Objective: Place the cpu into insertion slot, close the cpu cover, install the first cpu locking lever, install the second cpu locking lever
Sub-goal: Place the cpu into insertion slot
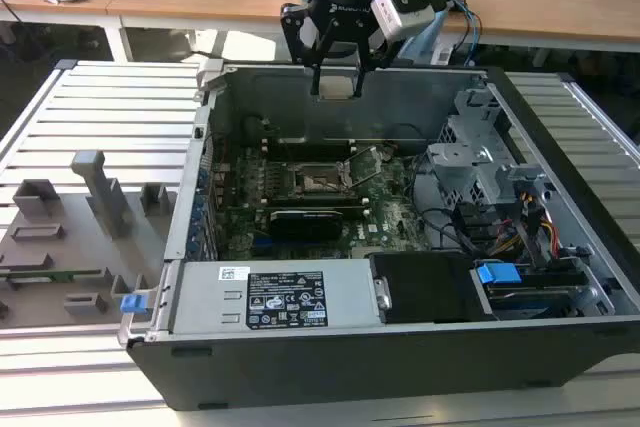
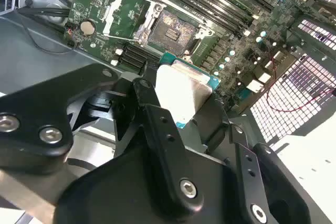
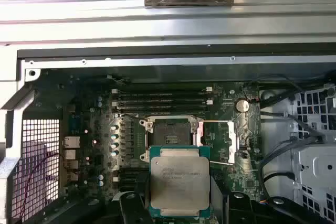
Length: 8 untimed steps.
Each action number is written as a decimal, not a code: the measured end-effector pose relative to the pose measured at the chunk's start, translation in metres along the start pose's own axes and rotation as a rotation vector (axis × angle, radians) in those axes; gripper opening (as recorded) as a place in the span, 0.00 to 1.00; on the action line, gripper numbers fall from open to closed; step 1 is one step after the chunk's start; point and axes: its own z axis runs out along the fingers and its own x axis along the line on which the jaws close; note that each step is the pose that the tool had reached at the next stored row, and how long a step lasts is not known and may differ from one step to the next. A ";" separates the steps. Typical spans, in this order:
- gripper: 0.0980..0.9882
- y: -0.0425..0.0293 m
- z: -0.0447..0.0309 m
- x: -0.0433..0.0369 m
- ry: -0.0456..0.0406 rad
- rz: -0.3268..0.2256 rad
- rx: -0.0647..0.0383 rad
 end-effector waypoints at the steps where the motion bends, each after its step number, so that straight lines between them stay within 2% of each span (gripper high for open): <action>1: 0.50 -0.0001 0.0010 0.0000 0.0000 0.000 0.000; 8: 0.50 -0.0008 0.0095 -0.0002 0.0005 0.000 0.000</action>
